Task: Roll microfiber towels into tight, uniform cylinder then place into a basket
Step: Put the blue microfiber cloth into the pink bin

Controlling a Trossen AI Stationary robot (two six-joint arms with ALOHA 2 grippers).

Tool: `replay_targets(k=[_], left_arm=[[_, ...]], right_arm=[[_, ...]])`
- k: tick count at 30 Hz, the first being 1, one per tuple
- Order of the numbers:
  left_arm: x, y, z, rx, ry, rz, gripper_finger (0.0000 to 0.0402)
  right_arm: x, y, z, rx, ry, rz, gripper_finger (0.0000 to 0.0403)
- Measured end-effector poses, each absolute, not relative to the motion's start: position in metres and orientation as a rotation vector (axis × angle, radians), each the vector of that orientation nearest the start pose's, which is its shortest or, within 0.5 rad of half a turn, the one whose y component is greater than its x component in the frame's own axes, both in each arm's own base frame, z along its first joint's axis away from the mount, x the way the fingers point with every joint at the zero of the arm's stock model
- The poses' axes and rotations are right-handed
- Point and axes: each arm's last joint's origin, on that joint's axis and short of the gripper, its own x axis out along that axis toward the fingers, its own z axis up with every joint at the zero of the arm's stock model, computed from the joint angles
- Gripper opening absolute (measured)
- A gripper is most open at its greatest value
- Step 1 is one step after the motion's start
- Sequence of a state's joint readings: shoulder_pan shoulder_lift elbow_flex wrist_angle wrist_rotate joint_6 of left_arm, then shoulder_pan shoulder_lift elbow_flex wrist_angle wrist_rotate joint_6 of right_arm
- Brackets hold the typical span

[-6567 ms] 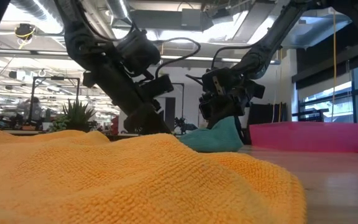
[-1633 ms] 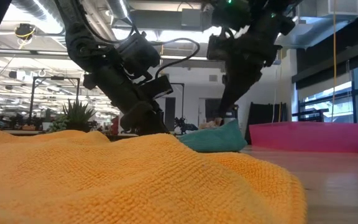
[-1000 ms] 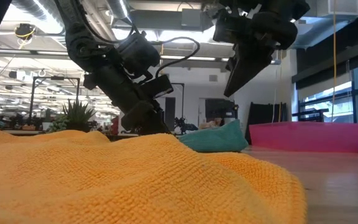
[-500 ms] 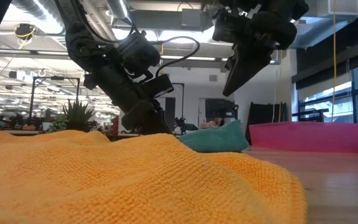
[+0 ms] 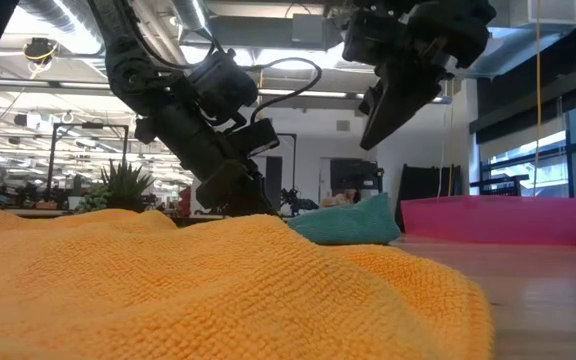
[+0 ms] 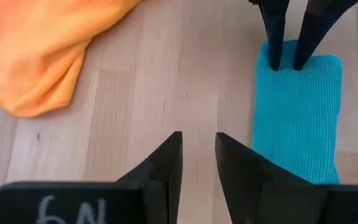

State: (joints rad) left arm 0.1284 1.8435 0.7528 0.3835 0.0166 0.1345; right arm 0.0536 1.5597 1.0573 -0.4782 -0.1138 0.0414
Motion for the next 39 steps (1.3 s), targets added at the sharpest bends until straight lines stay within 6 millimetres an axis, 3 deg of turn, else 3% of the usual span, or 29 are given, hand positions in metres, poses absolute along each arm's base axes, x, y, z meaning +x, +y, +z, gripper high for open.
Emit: replay_targets(k=[4,7,19,28,39], left_arm=[[0.328,0.042,0.105,0.077,0.712,0.059,0.0082],[0.328,0.042,0.105,0.077,0.712,0.059,0.0082],[0.328,0.042,0.105,0.078,0.711,0.059,0.0082],[0.329,0.042,0.106,0.078,0.703,0.061,0.0082],[0.329,0.042,0.107,0.079,0.697,0.061,0.0082]], right_arm=[[0.313,0.019,0.221,0.058,1.000,0.110,0.0112],[0.312,0.018,0.221,0.043,1.005,0.072,0.0148],[0.316,0.014,0.208,-0.050,1.050,-0.071,0.0388],[0.331,-0.001,0.181,-0.138,1.087,-0.085,0.0395],[0.339,-0.027,0.176,-0.106,1.041,-0.102,0.0400]])
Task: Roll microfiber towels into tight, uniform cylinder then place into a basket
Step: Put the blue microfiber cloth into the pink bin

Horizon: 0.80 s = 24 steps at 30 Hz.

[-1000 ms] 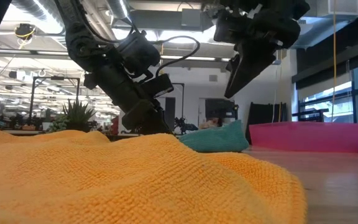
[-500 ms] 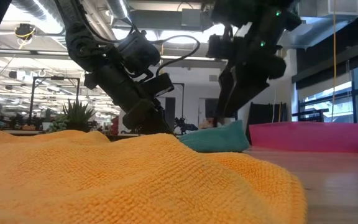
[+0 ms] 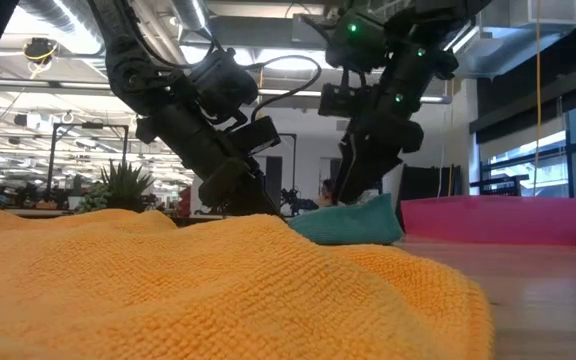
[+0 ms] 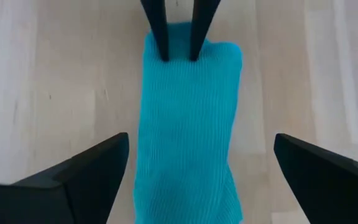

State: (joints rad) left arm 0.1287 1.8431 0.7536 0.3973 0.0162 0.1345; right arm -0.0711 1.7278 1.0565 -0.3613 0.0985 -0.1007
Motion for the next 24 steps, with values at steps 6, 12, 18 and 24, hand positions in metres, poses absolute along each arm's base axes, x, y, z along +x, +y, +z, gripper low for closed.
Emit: replay_targets(k=[6,12,18,24], left_arm=[[0.329,0.042,0.107,0.079,0.694,0.061,0.0082],[0.330,0.042,0.107,0.079,0.692,0.062,0.0082],[0.329,0.042,0.107,0.079,0.693,0.062,0.0082],[0.329,0.042,0.107,0.079,0.693,0.062,0.0082]], right_arm=[[0.344,-0.034,0.159,-0.094,1.076,-0.089,0.0400],[0.350,-0.045,0.140,-0.064,1.088,-0.090,0.0400],[0.354,-0.048,0.124,0.013,1.098,-0.048,0.0400],[0.356,-0.048,0.118,0.016,1.101,-0.035,0.0400]])
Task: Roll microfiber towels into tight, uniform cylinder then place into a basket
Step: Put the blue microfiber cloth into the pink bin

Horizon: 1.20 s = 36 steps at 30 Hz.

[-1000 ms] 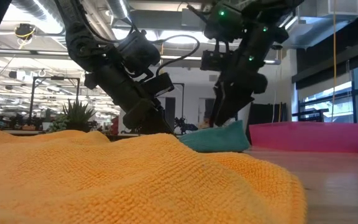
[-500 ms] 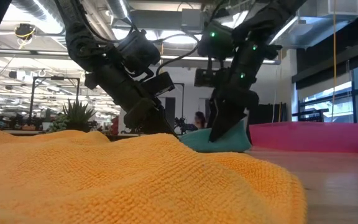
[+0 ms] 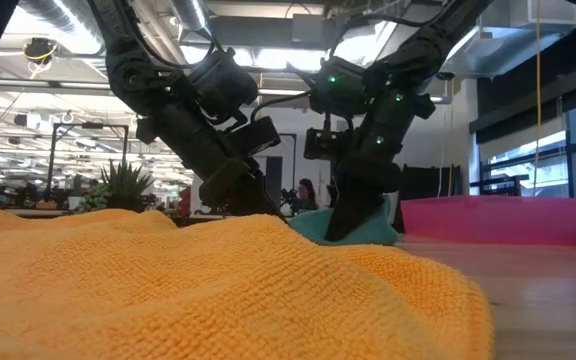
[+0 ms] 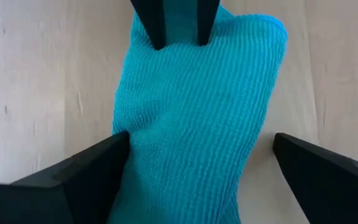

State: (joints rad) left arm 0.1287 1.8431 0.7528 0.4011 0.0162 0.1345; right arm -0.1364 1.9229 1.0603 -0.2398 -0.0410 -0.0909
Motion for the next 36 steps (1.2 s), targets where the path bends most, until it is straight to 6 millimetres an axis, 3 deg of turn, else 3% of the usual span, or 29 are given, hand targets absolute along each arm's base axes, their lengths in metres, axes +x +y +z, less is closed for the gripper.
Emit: replay_targets(k=[23,28,36], left_arm=[[0.3294,0.0422,0.1068,0.079,0.693,0.062,0.0082],[0.3294,0.0422,0.1068,0.079,0.693,0.062,0.0082],[0.3294,0.0422,0.1068,0.079,0.693,0.062,0.0082]], right_arm=[[0.3549,-0.0469,0.1203,0.111,1.101,-0.090,0.0395],[0.3542,-0.0468,0.1200,0.120,1.109,-0.095,0.0360],[0.3540,-0.0466,0.1199,0.140,1.110,-0.116,0.0260]])
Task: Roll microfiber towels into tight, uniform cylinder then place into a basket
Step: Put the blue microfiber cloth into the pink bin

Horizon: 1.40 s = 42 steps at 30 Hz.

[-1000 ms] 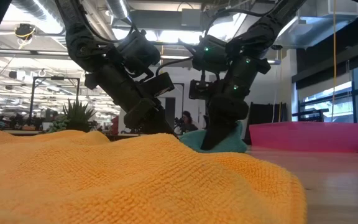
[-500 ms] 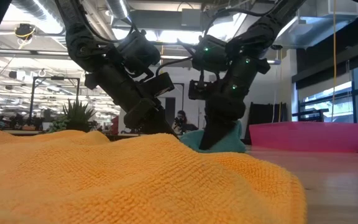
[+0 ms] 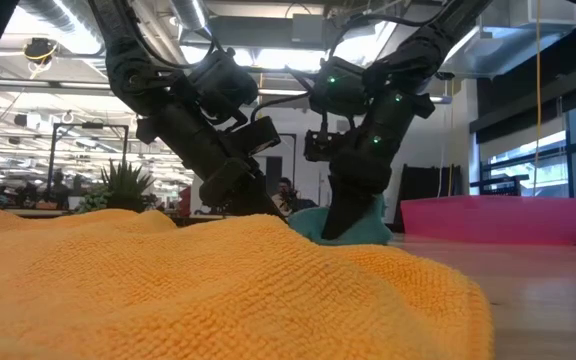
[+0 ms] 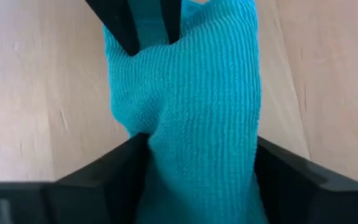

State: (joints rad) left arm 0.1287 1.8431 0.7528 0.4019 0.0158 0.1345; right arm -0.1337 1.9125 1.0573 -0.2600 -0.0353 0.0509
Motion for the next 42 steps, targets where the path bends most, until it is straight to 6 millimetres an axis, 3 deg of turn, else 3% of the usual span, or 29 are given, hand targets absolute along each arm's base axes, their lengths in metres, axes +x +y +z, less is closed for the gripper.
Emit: replay_targets(k=[9,17,25,42], left_arm=[[0.3294,0.0422,0.1068,0.079,0.693,0.062,0.0082],[0.3298,0.0422,0.1073,0.080,0.687,0.062,0.0082],[0.3303,0.0407,0.1077,0.041,0.680,0.074,0.0082],[0.3305,0.0400,0.1078,0.008,0.677,0.090,0.0086]], right_arm=[[0.3545,-0.0461,0.1198,0.142,1.101,-0.106,0.0156],[0.3556,-0.0457,0.1203,0.145,1.089,-0.097,0.0103],[0.3558,-0.0456,0.1204,0.143,1.088,-0.096,0.0083],[0.3570,-0.0460,0.1210,0.139,1.073,-0.101,0.0080]])
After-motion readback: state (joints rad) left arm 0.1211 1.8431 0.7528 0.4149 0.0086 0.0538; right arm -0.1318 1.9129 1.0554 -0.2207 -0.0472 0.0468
